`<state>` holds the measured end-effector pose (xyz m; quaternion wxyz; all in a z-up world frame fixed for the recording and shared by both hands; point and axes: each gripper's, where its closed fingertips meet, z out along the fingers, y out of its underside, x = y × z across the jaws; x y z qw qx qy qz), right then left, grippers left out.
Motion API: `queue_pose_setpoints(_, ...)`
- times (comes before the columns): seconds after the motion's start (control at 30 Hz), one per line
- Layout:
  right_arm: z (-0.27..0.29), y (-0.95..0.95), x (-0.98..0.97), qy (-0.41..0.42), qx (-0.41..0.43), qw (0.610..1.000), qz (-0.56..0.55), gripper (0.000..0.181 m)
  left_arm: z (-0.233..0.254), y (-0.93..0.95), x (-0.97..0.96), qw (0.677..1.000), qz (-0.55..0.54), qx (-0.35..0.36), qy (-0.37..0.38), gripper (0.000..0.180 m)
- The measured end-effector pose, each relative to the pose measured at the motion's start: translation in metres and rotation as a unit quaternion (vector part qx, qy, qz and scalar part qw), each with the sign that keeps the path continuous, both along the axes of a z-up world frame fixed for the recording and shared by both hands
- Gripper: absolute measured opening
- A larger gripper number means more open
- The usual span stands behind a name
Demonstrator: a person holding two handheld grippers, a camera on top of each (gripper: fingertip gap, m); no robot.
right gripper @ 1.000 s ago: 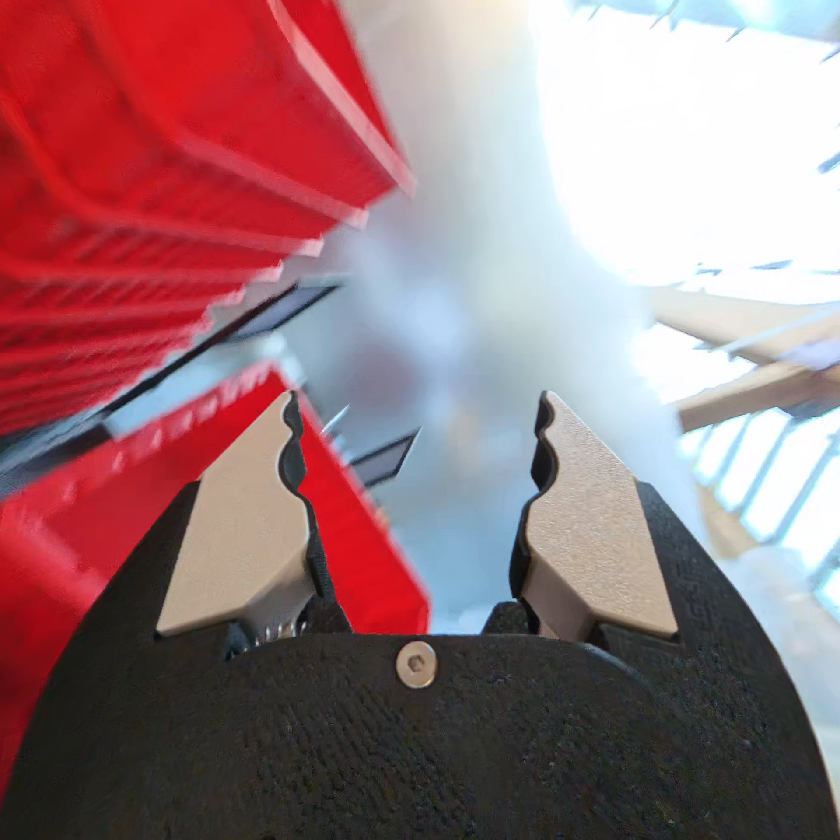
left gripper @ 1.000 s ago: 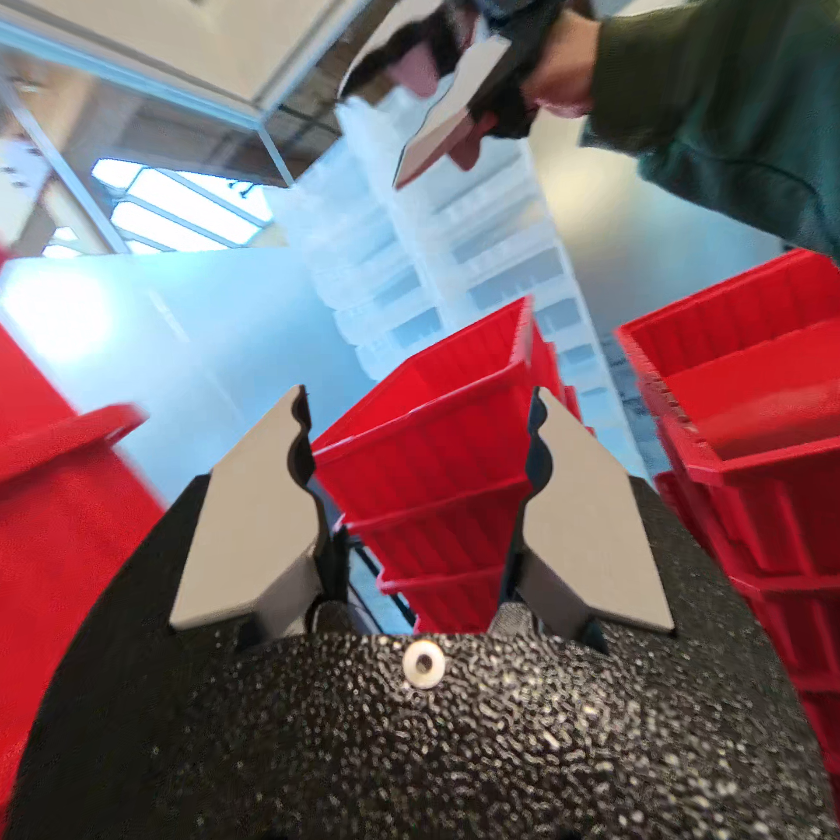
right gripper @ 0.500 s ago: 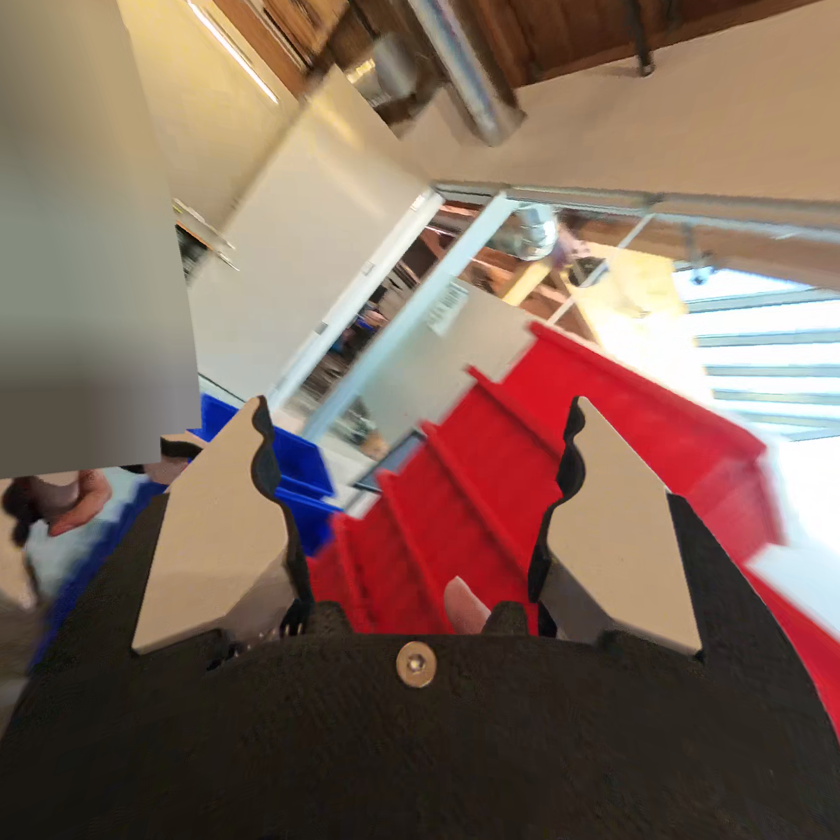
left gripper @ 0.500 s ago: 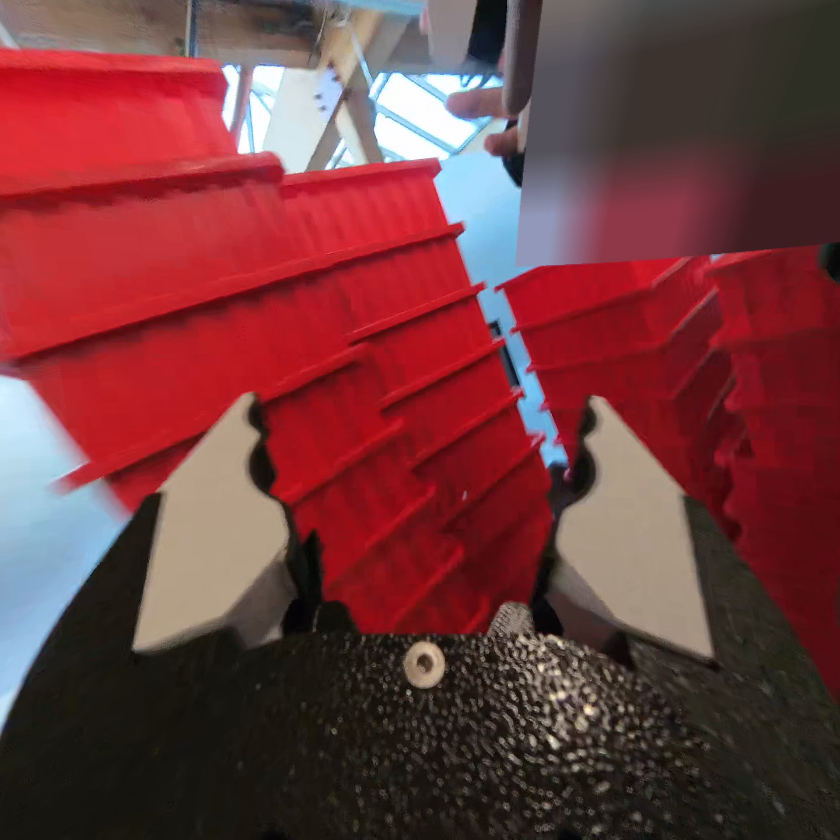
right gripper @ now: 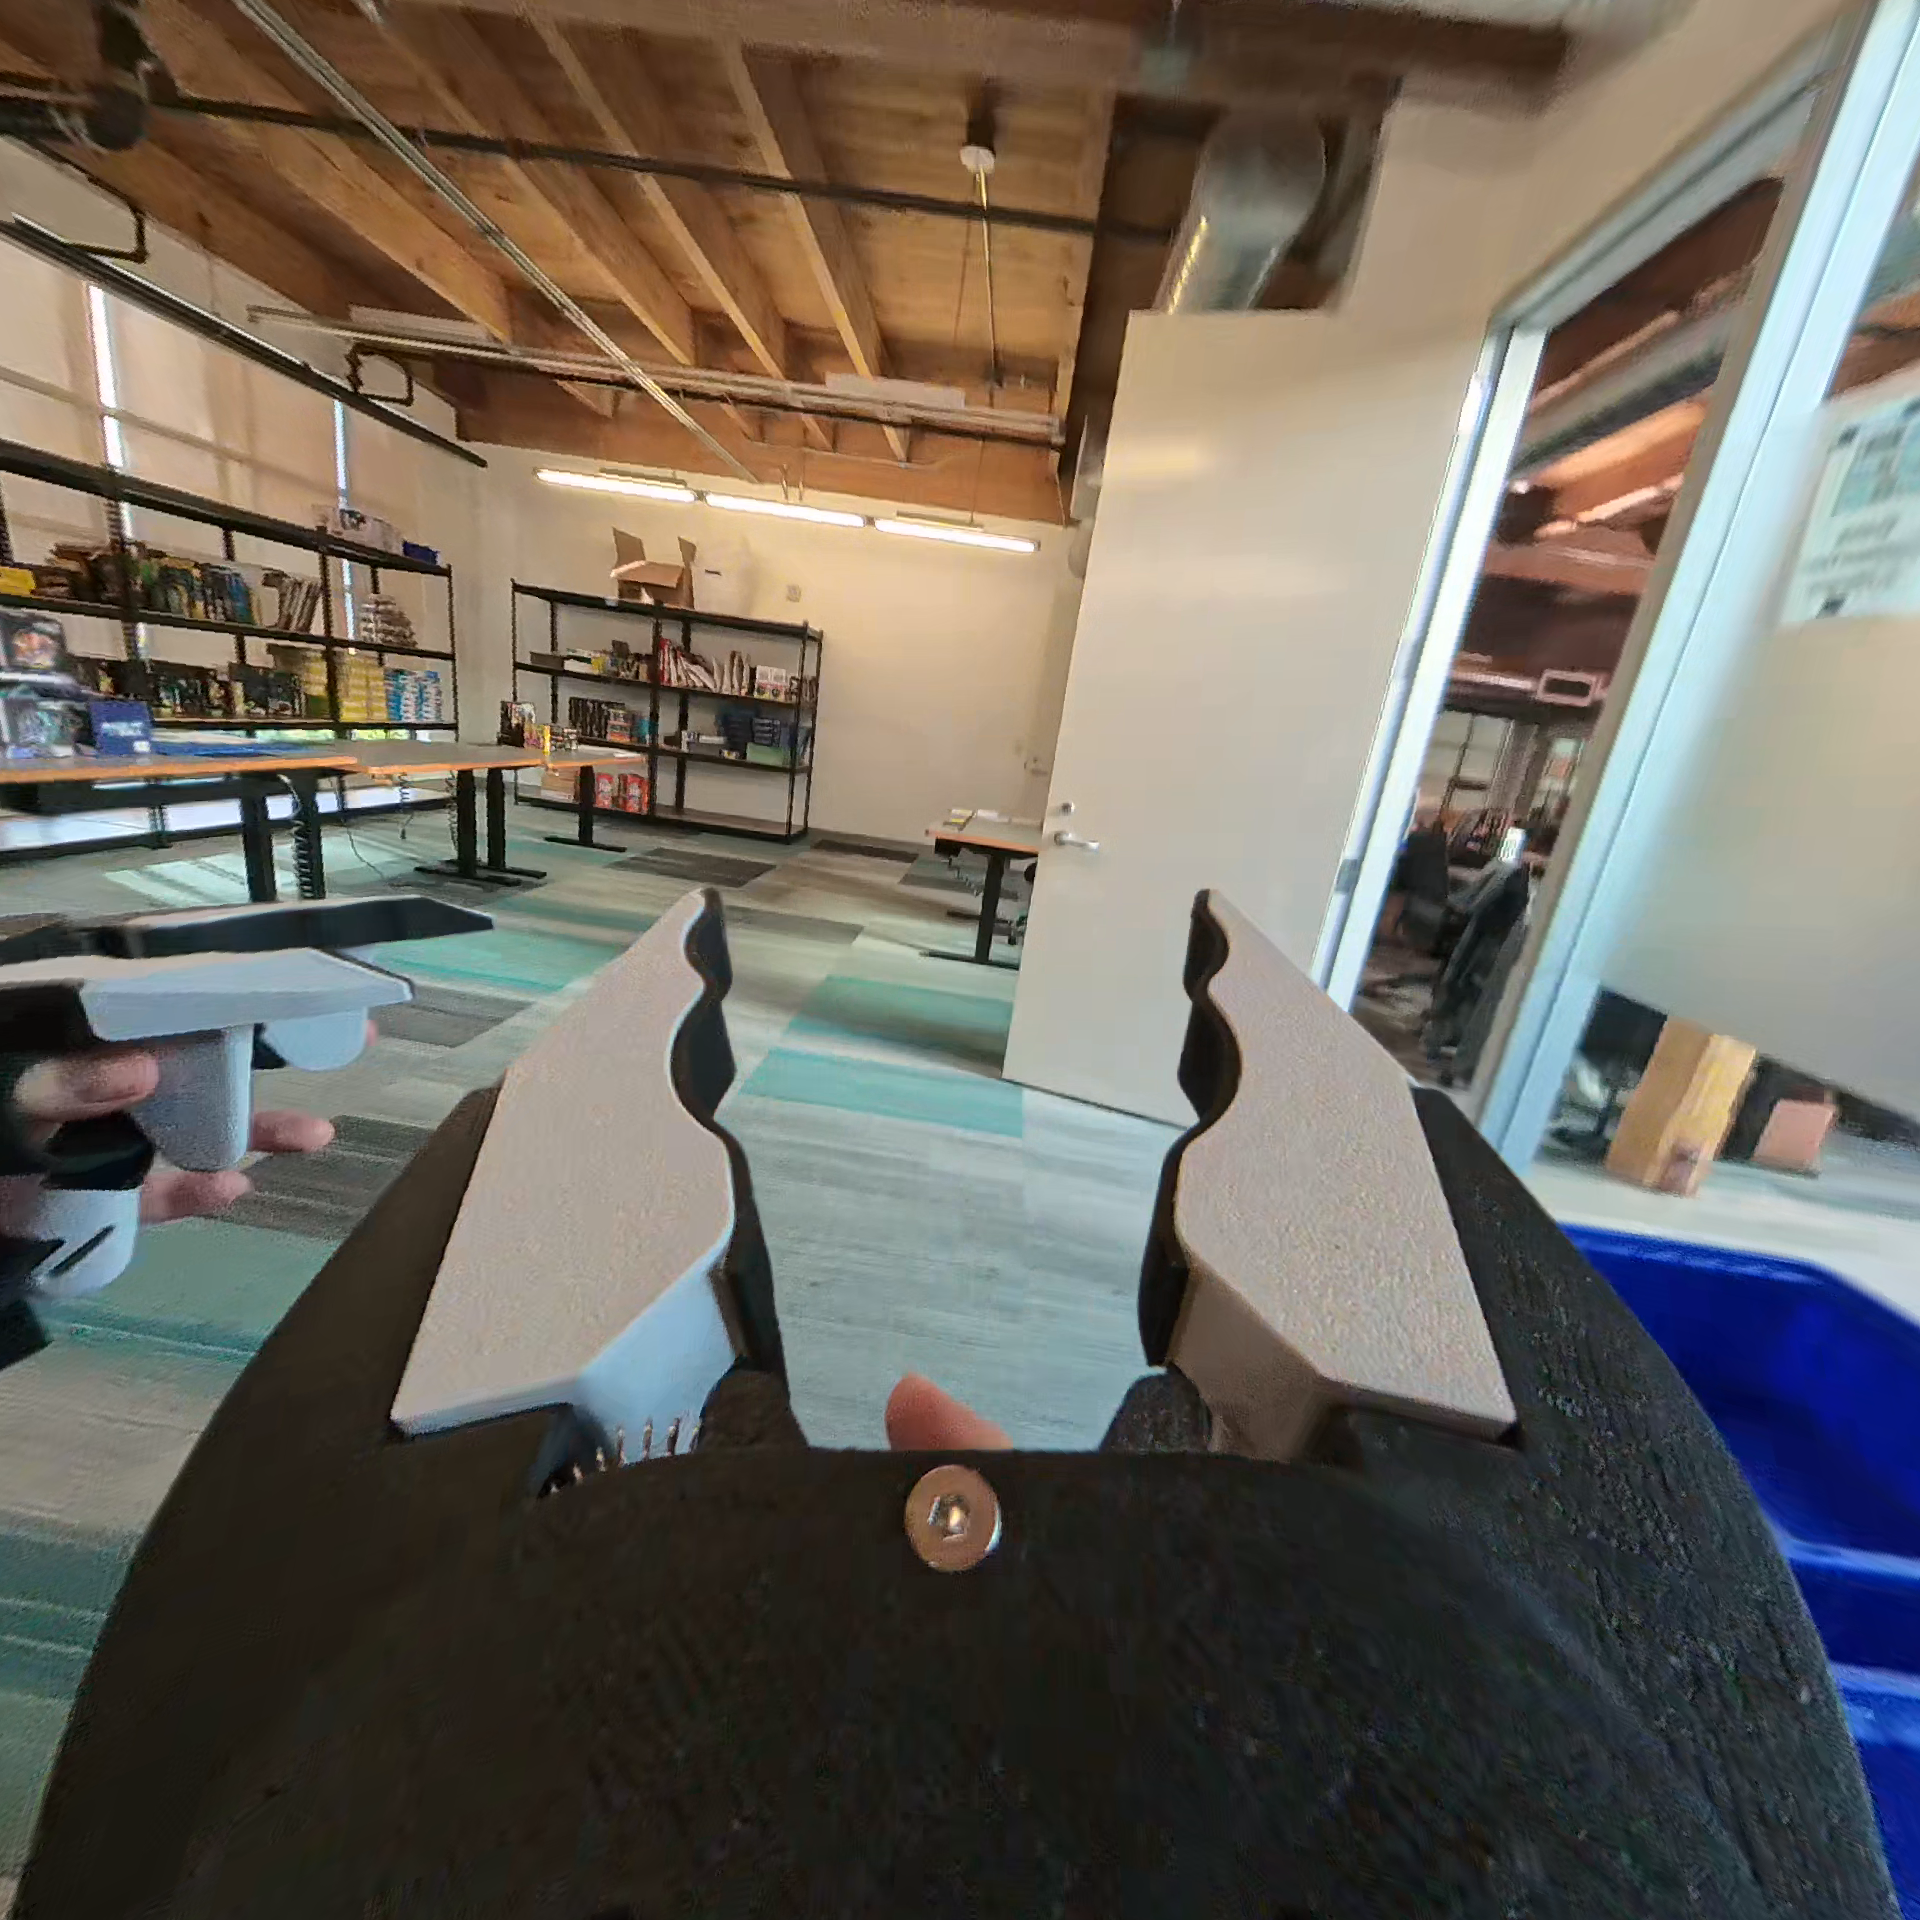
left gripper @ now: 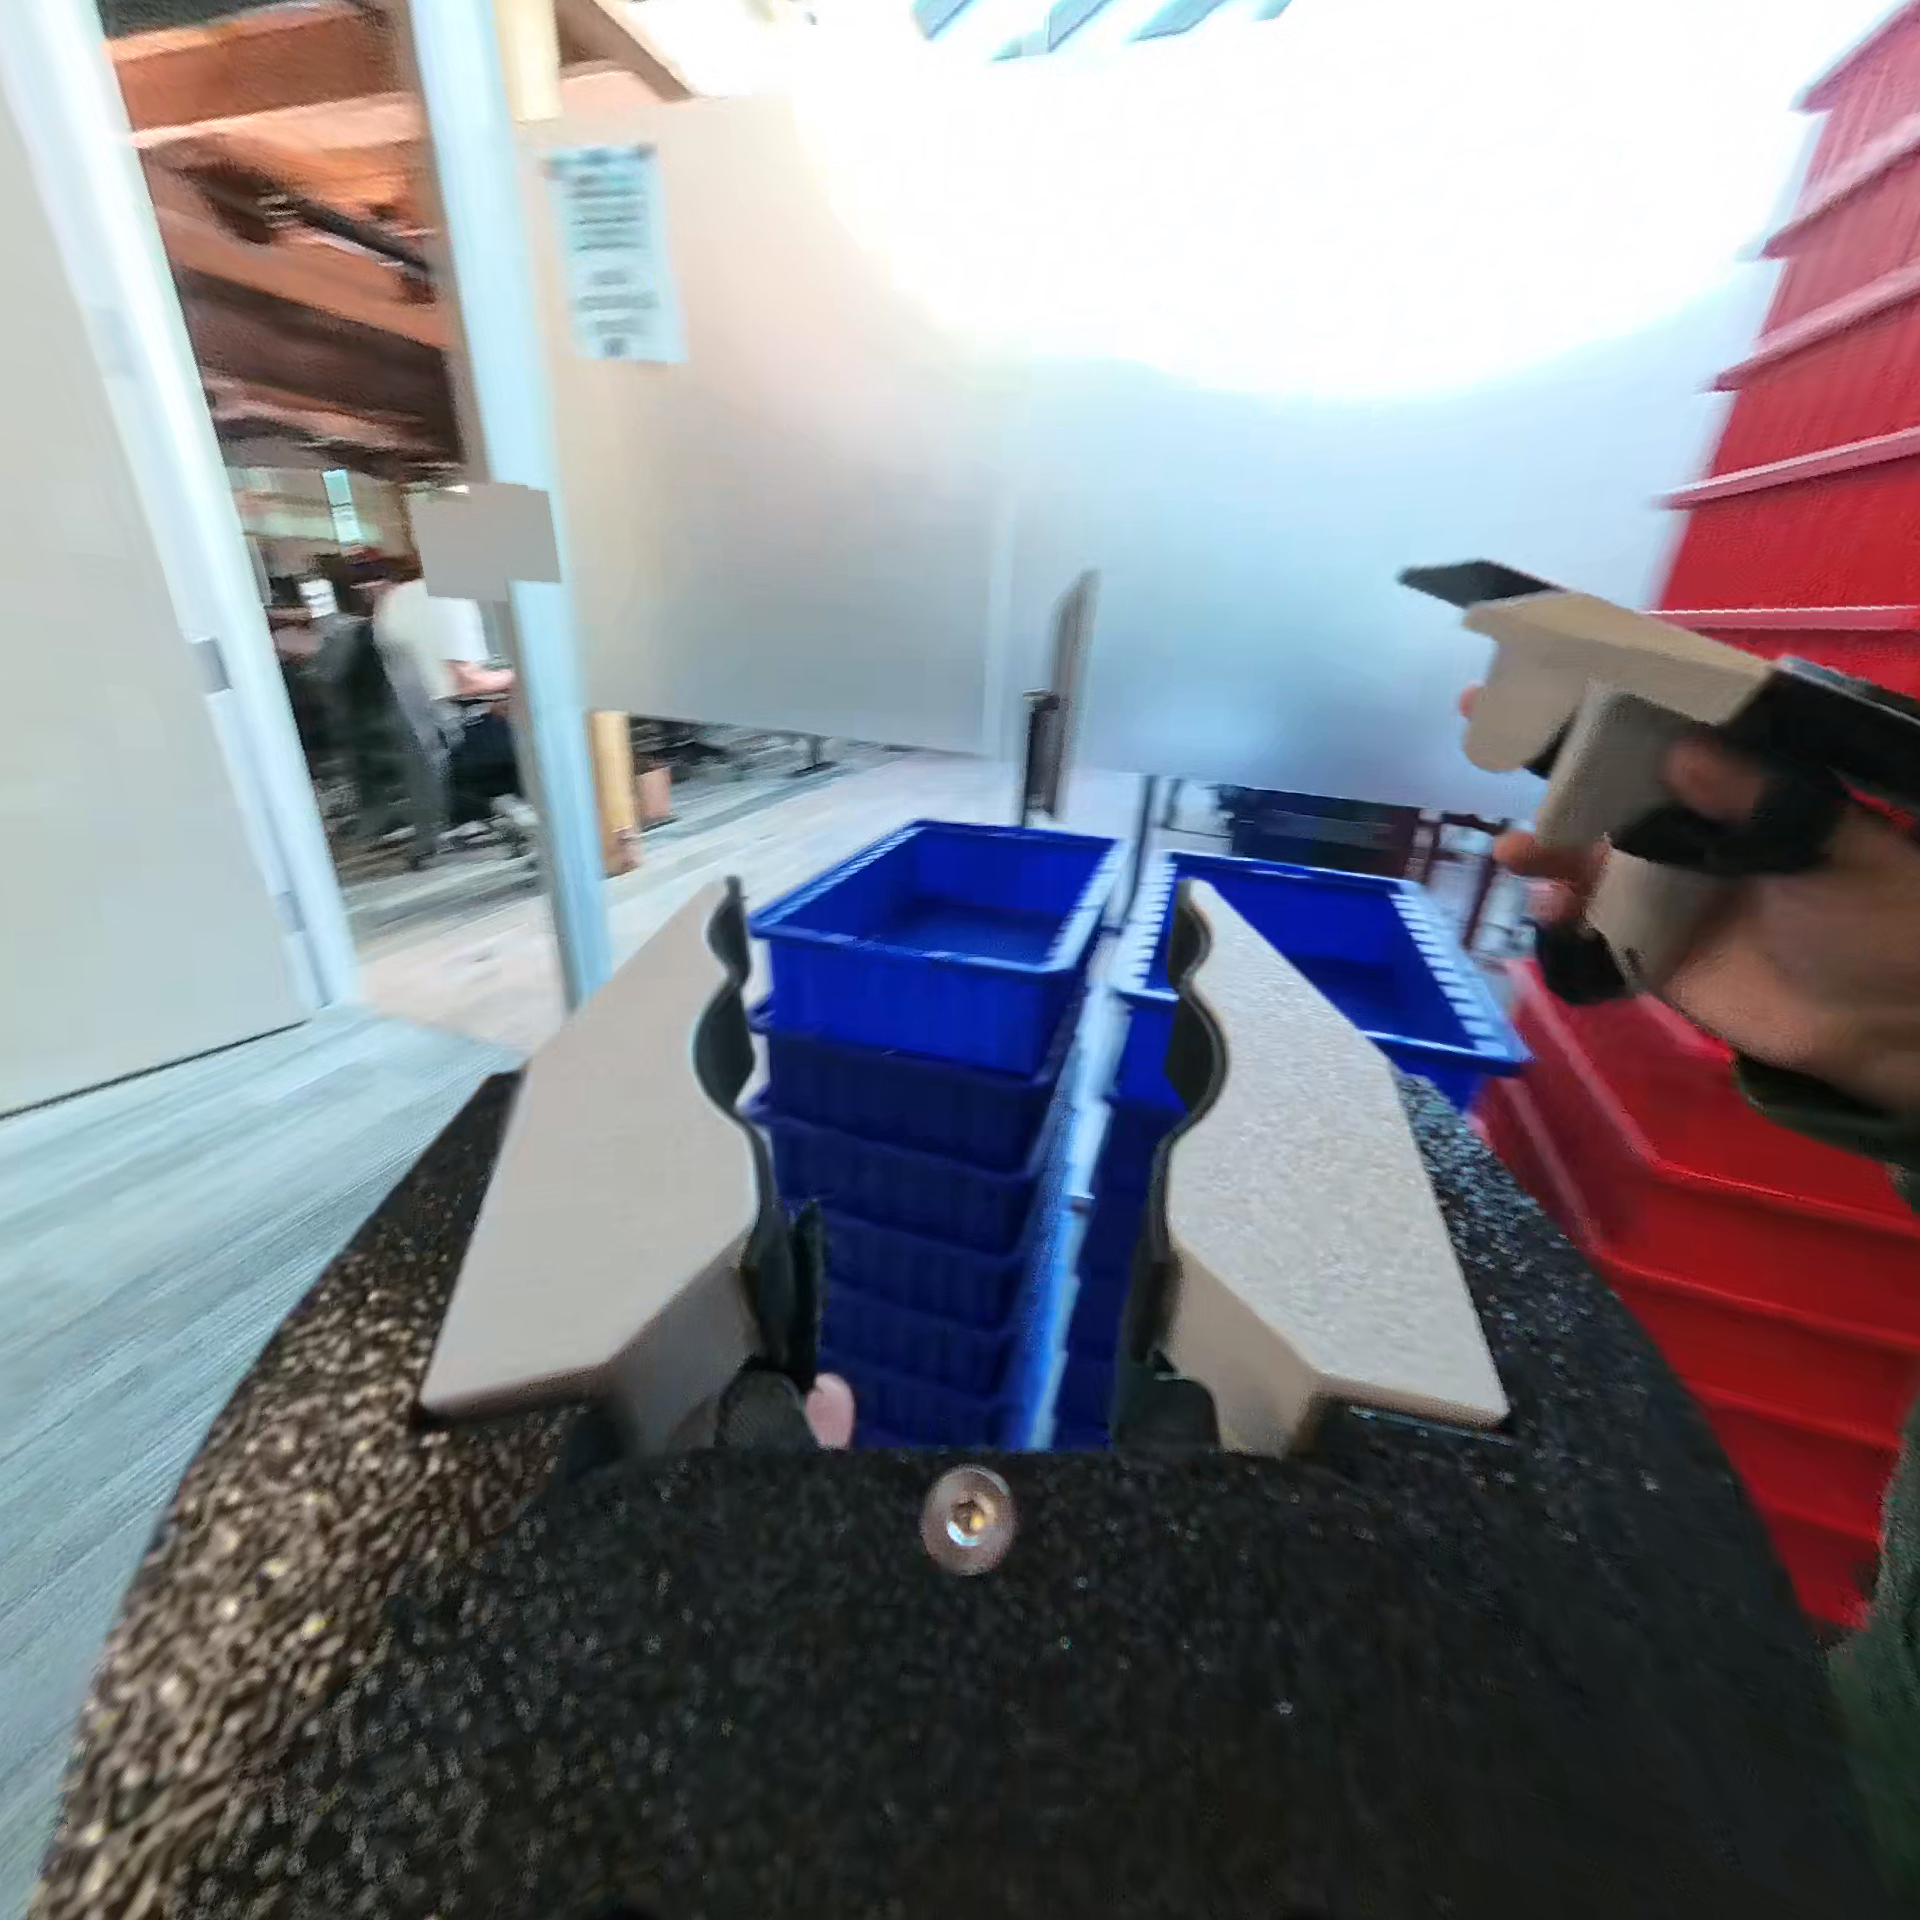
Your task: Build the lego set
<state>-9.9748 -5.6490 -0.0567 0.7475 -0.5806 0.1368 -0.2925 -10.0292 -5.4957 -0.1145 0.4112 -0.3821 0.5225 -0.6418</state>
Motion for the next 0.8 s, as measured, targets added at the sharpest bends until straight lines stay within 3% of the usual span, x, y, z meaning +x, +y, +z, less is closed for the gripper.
queue_pose_setpoints(0.07, -0.026, 0.048, 0.043, 0.023, 0.009, 1.000, 0.008, 0.088, -0.024, 0.056, 0.039, 0.998, 0.052, -0.015, 0.015, 0.102)
queue_pose_setpoints(0.13, -0.042, 0.101, 0.096, 0.025, 0.011, 0.999, 0.018, 0.088, -0.034, 0.117, 0.085, 0.994, 0.108, -0.017, 0.011, 0.137)
queue_pose_setpoints(0.2, -0.048, 0.159, 0.156, -0.002, 0.006, 1.000, 0.030, 0.089, -0.032, 0.183, 0.131, 0.986, 0.168, 0.007, -0.008, 0.152)
queue_pose_setpoints(0.3, -0.047, 0.241, 0.263, 0.023, 0.025, 0.999, 0.015, 0.095, -0.014, 0.284, 0.212, 0.969, 0.241, 0.026, -0.039, 0.155)
queue_pose_setpoints(0.37, -0.048, 0.294, 0.320, 0.112, 0.048, 0.992, 0.043, 0.109, -0.003, 0.331, 0.274, 0.972, 0.235, 0.016, -0.019, 0.159)
queue_pose_setpoints(0.47, -0.045, 0.352, 0.395, 0.125, 0.038, 0.990, 0.056, 0.117, 0.006, 0.396, 0.350, 0.966, 0.255, 0.048, 0.010, 0.158)
queue_pose_setpoints(0.67, -0.036, 0.441, 0.589, 0.069, 0.027, 0.997, -0.018, 0.117, -0.024, 0.583, 0.425, 0.897, 0.436, 0.068, 0.014, 0.159)
queue_pose_setpoints(0.8, -0.047, 0.496, 0.721, 0.059, 0.046, 0.994, -0.075, 0.117, -0.059, 0.712, 0.492, 0.841, 0.517, 0.143, 0.072, 0.155)
